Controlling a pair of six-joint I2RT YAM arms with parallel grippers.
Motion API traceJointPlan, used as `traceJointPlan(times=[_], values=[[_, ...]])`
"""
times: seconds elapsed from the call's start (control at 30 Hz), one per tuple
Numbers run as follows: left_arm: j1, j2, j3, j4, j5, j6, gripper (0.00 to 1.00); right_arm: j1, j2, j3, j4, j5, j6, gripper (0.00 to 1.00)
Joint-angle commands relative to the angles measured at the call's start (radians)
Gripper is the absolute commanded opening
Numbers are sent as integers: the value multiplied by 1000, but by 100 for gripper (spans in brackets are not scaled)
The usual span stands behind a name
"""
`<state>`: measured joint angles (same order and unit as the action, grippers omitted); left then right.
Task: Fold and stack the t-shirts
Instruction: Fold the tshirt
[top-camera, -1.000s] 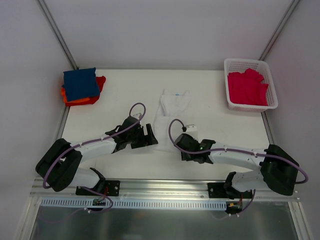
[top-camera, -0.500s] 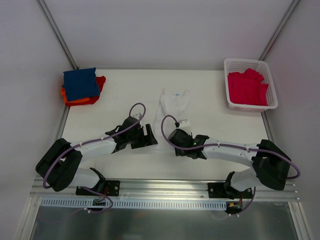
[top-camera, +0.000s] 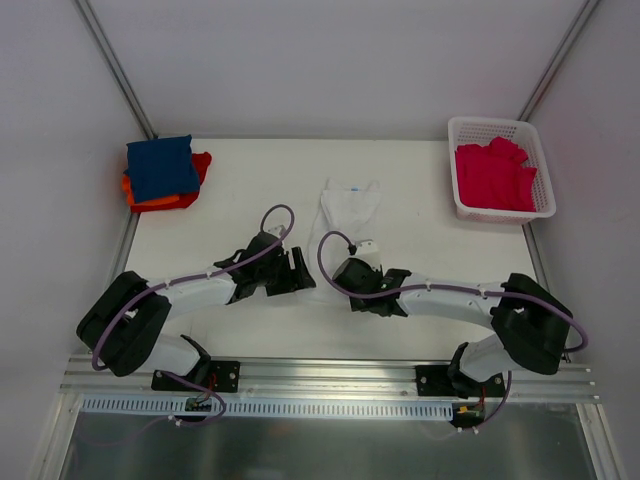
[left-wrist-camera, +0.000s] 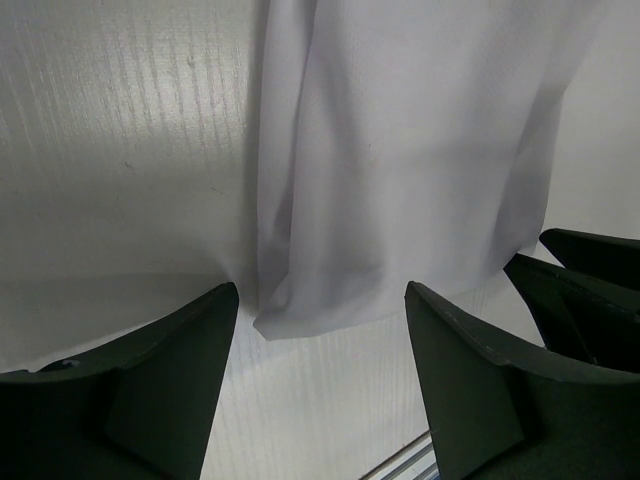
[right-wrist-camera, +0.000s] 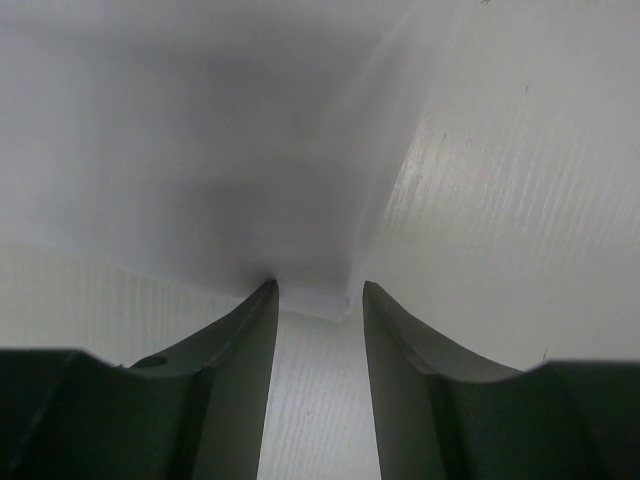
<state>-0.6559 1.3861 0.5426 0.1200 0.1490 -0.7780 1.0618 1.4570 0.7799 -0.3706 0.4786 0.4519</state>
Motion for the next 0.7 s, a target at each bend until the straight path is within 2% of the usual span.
traceJointPlan(times=[0.0, 0.37, 0.57, 0.67], values=[[-14, 44, -23, -97, -37, 13, 70, -8, 20, -1, 24, 28, -10, 42], [-14, 50, -27, -97, -37, 13, 54, -20, 74, -21, 76, -1, -1, 40], [-14, 54, -23, -97, -35, 14, 42, -19, 78, -37, 85, -9, 13, 28], [-14, 57, -20, -97, -32, 14, 41, -19, 80, -39, 87, -12, 13, 25]])
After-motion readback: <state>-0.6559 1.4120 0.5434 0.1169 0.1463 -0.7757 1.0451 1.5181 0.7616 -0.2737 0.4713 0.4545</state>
